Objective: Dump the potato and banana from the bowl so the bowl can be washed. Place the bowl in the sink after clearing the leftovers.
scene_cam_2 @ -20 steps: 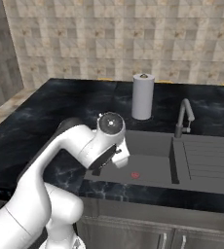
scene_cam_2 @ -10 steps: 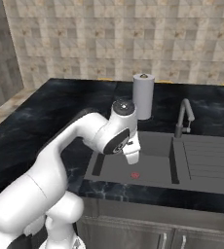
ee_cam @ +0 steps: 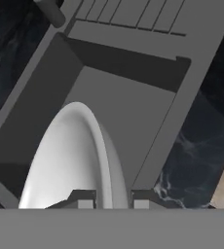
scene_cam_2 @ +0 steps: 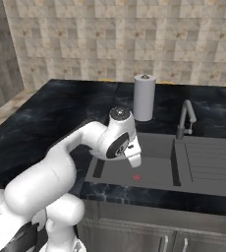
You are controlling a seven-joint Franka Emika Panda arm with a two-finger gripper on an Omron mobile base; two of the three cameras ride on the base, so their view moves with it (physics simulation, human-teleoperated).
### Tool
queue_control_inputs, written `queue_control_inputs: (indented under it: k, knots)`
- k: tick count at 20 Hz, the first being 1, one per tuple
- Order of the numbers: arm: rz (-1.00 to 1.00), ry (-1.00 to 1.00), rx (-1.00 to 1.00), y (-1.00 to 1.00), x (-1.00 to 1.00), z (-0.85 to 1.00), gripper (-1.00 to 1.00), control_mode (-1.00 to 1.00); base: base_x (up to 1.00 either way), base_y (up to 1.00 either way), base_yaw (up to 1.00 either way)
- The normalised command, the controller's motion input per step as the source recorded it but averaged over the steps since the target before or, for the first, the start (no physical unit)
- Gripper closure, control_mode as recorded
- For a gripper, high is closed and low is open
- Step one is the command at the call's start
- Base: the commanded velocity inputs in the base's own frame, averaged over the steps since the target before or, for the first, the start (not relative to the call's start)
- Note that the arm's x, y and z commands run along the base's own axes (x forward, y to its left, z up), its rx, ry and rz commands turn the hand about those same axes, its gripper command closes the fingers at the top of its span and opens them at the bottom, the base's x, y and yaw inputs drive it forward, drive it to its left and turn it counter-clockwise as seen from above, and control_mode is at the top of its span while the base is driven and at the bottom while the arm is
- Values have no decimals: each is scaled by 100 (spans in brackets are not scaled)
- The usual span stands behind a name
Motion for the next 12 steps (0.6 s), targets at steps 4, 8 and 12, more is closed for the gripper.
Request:
queue_control_inputs:
  k: [4,8,12]
  knots:
    - [0,1,-2,-1,26,-24,100,-100,0,0,0]
    - [0,0,-5,-4,39,-23,100,-100,0,0,0]
    - [0,0,0,-13,55,-25,100,-100,0,0,0]
